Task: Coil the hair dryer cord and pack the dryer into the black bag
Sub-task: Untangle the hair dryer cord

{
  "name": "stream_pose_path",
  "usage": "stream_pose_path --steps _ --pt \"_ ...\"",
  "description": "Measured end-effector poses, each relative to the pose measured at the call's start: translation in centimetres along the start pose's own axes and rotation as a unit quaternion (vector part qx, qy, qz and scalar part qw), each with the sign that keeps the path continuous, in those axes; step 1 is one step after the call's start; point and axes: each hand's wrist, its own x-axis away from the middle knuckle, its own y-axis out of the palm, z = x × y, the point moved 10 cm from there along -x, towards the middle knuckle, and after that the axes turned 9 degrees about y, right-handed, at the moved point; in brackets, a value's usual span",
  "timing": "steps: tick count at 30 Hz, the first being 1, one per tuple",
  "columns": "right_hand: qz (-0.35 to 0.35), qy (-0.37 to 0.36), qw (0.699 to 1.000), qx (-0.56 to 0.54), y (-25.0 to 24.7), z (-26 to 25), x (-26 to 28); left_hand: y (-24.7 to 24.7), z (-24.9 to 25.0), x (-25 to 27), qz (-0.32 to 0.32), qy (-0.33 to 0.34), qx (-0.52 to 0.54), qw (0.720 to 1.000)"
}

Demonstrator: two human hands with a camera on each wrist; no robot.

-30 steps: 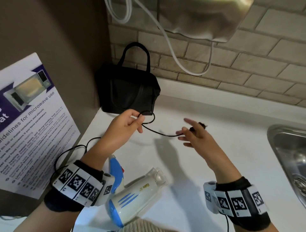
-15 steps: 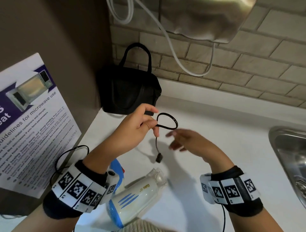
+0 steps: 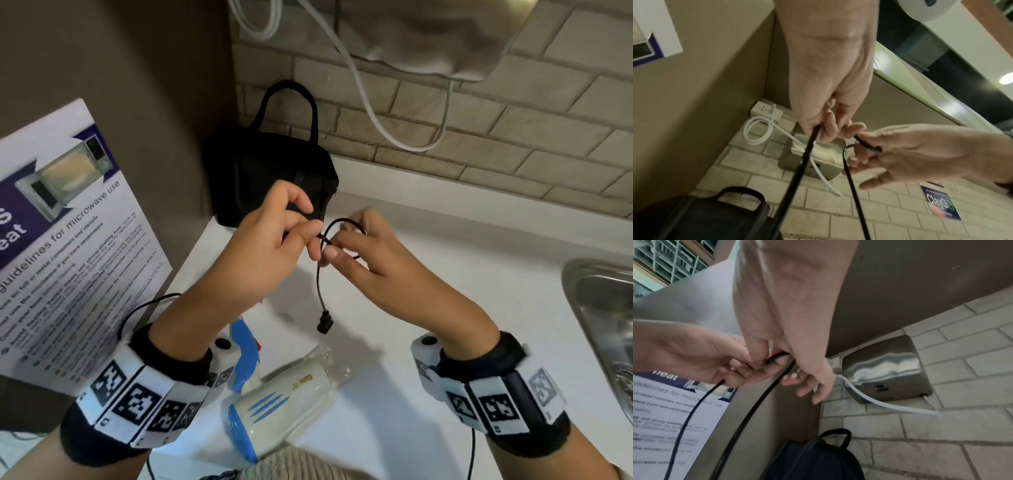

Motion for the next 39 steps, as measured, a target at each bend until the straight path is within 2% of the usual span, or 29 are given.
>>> stream_pose_path --steps 4,8,10,13,17,20,22,25,29,31,34,36,39 --pt "0.095 -0.050 0.990 0.093 -1.5 -2.5 0.2 0.1 0.6 0.3 -0.010 0.002 -0.033 0.999" --pt "0.146 -0.102 0.979 0.098 -3.0 -3.6 0.5 -0.3 1.0 0.3 -0.034 0.007 -0.136 0.990" --pt "0.152 -0.100 0.978 0.100 -3.1 -3.2 0.4 -1.1 0.8 0.3 -0.011 -0.014 -0.089 0.996" --pt "0.141 -0.067 0.984 0.083 -2.8 -1.0 -0.5 -3.6 1.6 0.0 0.053 0.017 -0.029 0.998" --pt "0.112 -0.007 0.993 0.026 -1.6 4.1 -2.0 -7.0 3.1 0.4 0.099 0.073 0.018 0.992" --pt "0.106 0.052 0.992 0.041 -0.3 7.7 -2.2 -8.9 4.0 0.9 0.141 0.121 0.077 0.980" --pt "0.114 0.090 0.986 0.080 0.2 9.9 -2.1 -9.8 3.7 1.0 0.151 0.130 0.118 0.973" --pt "0.101 0.118 0.982 0.105 1.0 12.2 -1.9 -10.0 3.6 1.0 0.146 0.131 0.101 0.975" --pt "0.092 0.175 0.978 0.073 1.1 15.9 -1.7 -9.1 1.9 0.7 0.127 0.093 0.088 0.984" --pt "0.122 0.206 0.970 0.033 0.2 18.6 -0.8 -8.5 -0.7 0.5 0.100 0.044 -0.009 0.994" --pt "0.156 0.263 0.952 0.017 -1.0 22.6 1.1 -8.4 -5.5 0.8 0.084 -0.041 -0.212 0.973" --pt "0.163 0.307 0.937 0.027 -1.3 24.9 2.6 -6.8 -8.6 1.0 0.038 -0.092 -0.229 0.968" --pt "0.158 0.369 0.915 0.044 -0.6 28.3 4.4 -3.5 -11.8 1.3 -0.008 -0.122 -0.215 0.969"
